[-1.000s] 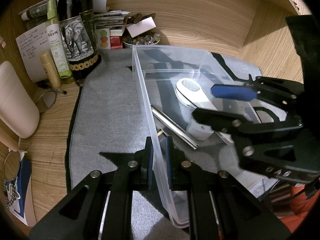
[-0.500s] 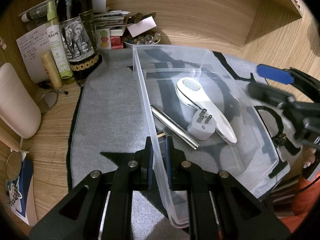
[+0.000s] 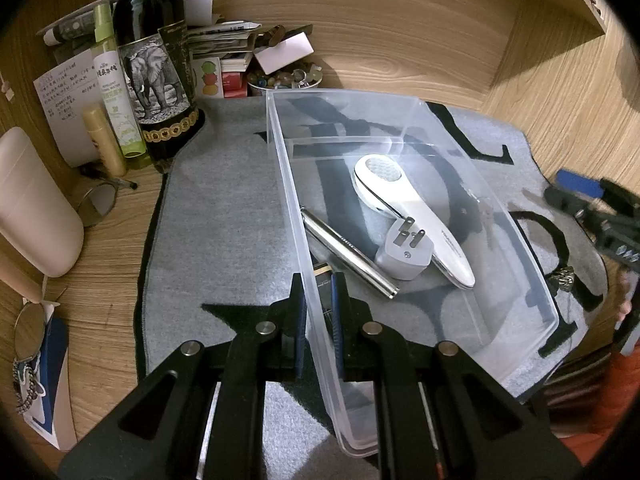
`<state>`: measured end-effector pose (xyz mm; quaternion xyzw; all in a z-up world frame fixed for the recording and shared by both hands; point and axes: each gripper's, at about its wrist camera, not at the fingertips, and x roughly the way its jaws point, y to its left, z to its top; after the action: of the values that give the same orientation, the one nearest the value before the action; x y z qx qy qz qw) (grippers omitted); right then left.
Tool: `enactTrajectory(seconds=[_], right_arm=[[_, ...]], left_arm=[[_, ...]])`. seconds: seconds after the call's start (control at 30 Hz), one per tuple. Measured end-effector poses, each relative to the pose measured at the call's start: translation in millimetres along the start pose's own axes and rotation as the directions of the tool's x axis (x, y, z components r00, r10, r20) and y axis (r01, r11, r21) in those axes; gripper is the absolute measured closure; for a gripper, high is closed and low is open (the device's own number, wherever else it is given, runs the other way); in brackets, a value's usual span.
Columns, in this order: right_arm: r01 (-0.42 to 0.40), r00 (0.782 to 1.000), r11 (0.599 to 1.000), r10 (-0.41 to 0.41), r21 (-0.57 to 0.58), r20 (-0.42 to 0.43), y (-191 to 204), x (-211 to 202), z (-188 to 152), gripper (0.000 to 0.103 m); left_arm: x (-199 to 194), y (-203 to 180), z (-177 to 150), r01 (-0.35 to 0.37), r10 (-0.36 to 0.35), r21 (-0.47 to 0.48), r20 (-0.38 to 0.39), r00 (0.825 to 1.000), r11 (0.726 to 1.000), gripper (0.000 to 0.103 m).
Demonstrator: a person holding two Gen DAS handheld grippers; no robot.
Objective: Organize rigid objects
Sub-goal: 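Grasp the silver keys on the mat with the right gripper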
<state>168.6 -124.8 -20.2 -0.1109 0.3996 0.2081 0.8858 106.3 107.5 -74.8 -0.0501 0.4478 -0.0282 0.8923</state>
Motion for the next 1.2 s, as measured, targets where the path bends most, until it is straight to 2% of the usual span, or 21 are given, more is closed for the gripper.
enactTrajectory(seconds=[0.27, 0.73, 0.9, 0.97, 1.03, 1.2], right_arm=[[-0.012, 0.987, 1.000, 0.014, 0.011, -0.162, -11, 55, -20, 0.046], [-0.021, 0.968, 1.000, 0.023, 0.010, -0.251, -21, 103, -15, 0.047], [-0.041, 0.971, 0.999, 0.040, 0.002, -0.234, -18, 106, -14, 0.058], [-0.051, 0.973, 0.999, 0.048, -0.006, -0.226, -18, 104, -15, 0.070], [-0.053, 0.973, 0.999, 0.050, -0.007, -0.223, -17, 102, -16, 0.078], [-0.044, 0.978, 0.999, 0.041, -0.010, -0.206, -14, 94, -16, 0.082]], left_arm=[[0, 1, 0, 0.000, 0.000, 0.000, -0.001, 1.000, 1.000, 0.092], [-1, 3, -1, 0.006, -0.006, -0.005, 0.000, 1.000, 1.000, 0.092], [0, 3, -1, 0.007, -0.007, -0.005, 0.000, 1.000, 1.000, 0.092], [0, 3, -1, 0.007, -0.007, -0.005, 0.000, 1.000, 1.000, 0.092], [0, 2, -1, 0.006, -0.006, -0.005, 0.000, 1.000, 1.000, 0.092], [0, 3, -1, 0.006, -0.006, -0.005, -0.001, 1.000, 1.000, 0.092]])
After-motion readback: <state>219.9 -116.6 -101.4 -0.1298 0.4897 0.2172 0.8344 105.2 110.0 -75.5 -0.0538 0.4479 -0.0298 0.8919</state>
